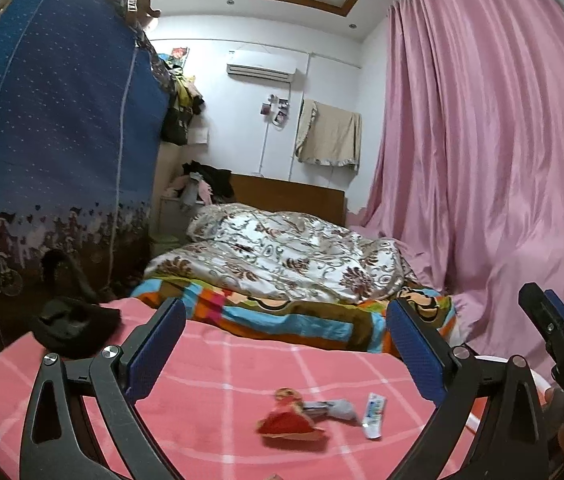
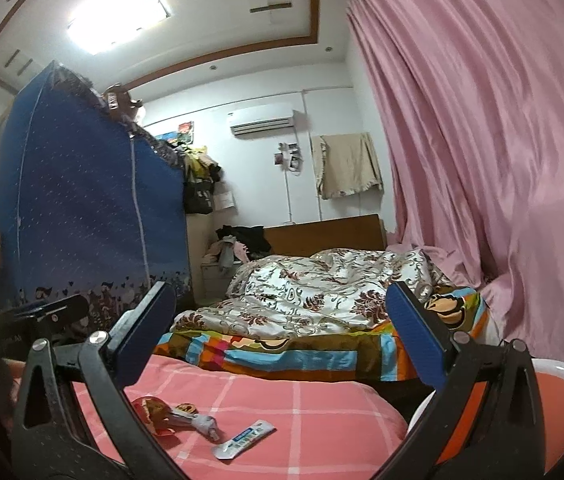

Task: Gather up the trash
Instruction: 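Move both tools back over the bedspread, then close the right tool on the white toothpaste tube while the left tool lowers onto the red piece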

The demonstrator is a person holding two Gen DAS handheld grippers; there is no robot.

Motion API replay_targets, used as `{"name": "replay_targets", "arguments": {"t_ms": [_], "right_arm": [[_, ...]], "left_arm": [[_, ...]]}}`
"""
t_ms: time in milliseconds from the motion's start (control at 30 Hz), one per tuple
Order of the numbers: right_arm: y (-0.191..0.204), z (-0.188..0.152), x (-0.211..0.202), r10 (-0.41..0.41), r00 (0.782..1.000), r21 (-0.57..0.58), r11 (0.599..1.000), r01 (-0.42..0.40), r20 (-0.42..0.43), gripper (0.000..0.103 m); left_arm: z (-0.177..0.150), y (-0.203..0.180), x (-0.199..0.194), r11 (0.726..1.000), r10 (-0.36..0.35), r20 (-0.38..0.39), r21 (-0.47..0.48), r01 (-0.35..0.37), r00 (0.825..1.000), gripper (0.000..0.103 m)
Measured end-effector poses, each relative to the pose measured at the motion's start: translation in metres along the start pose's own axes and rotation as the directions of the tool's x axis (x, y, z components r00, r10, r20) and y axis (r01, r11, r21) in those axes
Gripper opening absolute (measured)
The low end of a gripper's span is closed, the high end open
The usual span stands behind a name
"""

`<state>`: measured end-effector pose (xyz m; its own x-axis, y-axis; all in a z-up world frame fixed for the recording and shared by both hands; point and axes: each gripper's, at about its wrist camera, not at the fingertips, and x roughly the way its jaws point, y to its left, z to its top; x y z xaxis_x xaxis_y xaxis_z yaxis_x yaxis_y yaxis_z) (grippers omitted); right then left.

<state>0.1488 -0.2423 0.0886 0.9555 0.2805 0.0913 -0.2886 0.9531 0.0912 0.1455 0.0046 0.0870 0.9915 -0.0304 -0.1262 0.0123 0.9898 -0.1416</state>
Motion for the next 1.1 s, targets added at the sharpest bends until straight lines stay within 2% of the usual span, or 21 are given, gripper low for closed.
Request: {"name": "replay_targets", "arguments": {"t_ms": [367,500,633,733,867,1000,1067,1100], "right_arm": [[0.024,-0.017,0.013,0.028,0.998,-0.086,0.996,-0.033,-0.064,0.103],[0.029,-0.025,0.022,0.028,0.993,-0.111,0.993,-0.041,-0.119,0.103],[0.031,-0.033,0.035,0.029,0.978,-0.119,0.991,-0.054,-0.209,0.103],[0.030,-0.042,0.048,0.036,0.956,-0.101,0.993,-0.068,-0.290,0.103],[0.025,-0.053,0.064,0.016,0.924,-0.089,0.994,-0.055,-0.382,0.103],[0.014,-0.068,0.082,0.039,0.868,-0.034,0.997,-0.064,-0.494,0.103],[0.008,-0.075,0.089,0.052,0.842,-0.004,0.998,-0.065,-0.538,0.097],[0.006,-0.078,0.092,0.060,0.829,0.006,0.998,-0.068,-0.556,0.088]], "left_arm": [[-0.017,0.030,-0.005,0.997,0.051,-0.009,0.059,-0.050,0.999,0.098],[-0.023,0.036,-0.002,0.996,0.054,-0.025,0.072,-0.052,0.998,0.098],[-0.030,0.036,0.005,0.995,0.041,-0.078,0.096,-0.034,0.996,0.098],[-0.034,0.035,0.015,0.995,0.026,-0.142,0.102,-0.012,0.990,0.098],[-0.043,0.033,0.034,0.996,-0.007,-0.258,0.082,0.029,0.966,0.098],[-0.050,0.029,0.053,0.996,-0.030,-0.348,0.067,0.056,0.937,0.098],[-0.054,0.026,0.061,0.995,-0.061,-0.383,0.049,0.087,0.922,0.098],[-0.054,0.025,0.064,0.994,-0.075,-0.394,0.044,0.100,0.916,0.098]]}}
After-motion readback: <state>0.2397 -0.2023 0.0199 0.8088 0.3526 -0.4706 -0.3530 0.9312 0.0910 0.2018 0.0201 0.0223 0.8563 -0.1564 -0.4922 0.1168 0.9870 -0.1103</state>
